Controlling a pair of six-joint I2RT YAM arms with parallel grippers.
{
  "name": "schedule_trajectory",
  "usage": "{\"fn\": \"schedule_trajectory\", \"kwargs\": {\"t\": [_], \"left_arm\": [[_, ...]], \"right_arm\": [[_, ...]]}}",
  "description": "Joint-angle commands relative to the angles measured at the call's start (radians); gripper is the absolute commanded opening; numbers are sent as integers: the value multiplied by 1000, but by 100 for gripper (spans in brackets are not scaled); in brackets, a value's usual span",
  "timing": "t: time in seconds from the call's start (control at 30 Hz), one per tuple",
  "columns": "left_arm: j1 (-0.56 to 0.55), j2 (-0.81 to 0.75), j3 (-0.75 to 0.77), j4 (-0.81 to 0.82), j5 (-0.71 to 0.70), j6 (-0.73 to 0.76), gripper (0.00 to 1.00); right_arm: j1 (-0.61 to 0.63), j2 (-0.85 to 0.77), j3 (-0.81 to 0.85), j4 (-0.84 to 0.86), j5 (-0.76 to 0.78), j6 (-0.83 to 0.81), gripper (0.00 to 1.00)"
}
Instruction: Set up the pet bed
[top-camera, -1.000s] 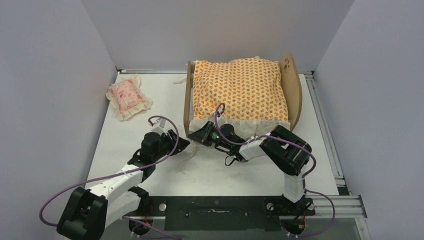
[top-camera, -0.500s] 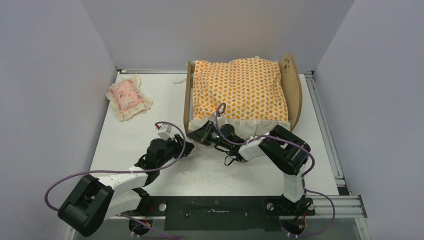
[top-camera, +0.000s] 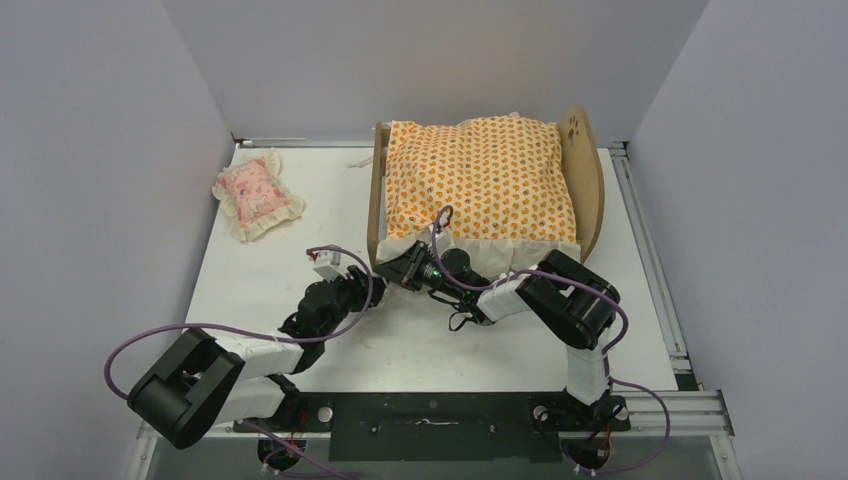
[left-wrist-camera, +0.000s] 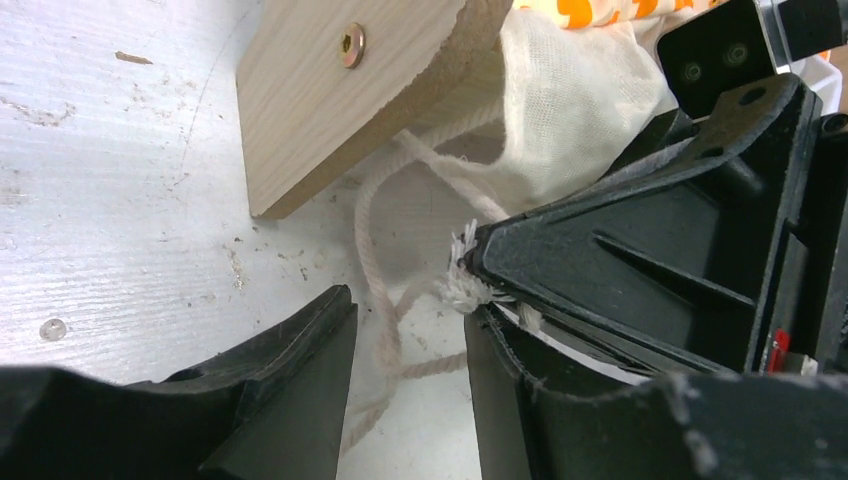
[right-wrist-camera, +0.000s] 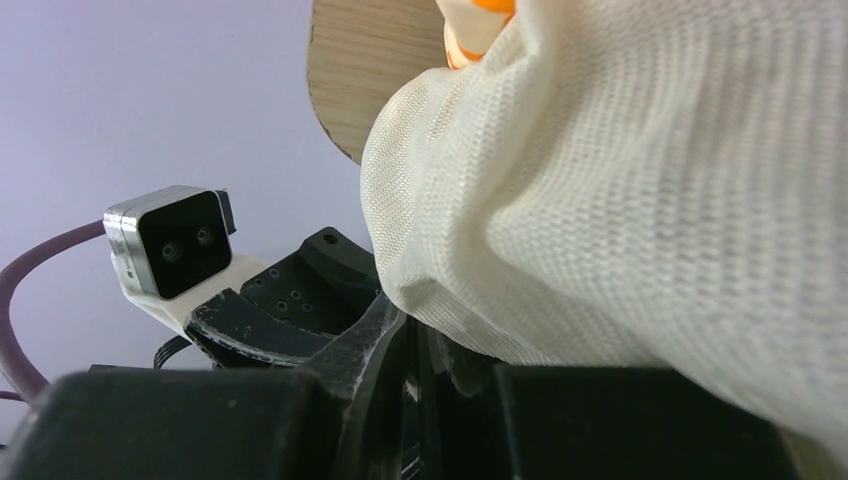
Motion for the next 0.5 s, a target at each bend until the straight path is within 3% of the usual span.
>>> {"fn": "schedule_trajectory", "kwargs": {"t": [0.0, 0.13, 0.23, 0.47], "left_arm": [[-7, 22, 10, 141, -57, -20, 41], [-11, 34, -3, 207, -74, -22, 26], [-15, 33, -3, 223, -77, -21, 0], [-18, -51, -18, 69, -145, -54, 0]], "right_arm": [[4, 36, -24, 6, -90, 93, 5], [13, 43, -28, 5, -89, 100, 5], [16, 42, -34, 5, -85, 104, 5], [5, 9, -47, -27, -75, 73, 8]]}}
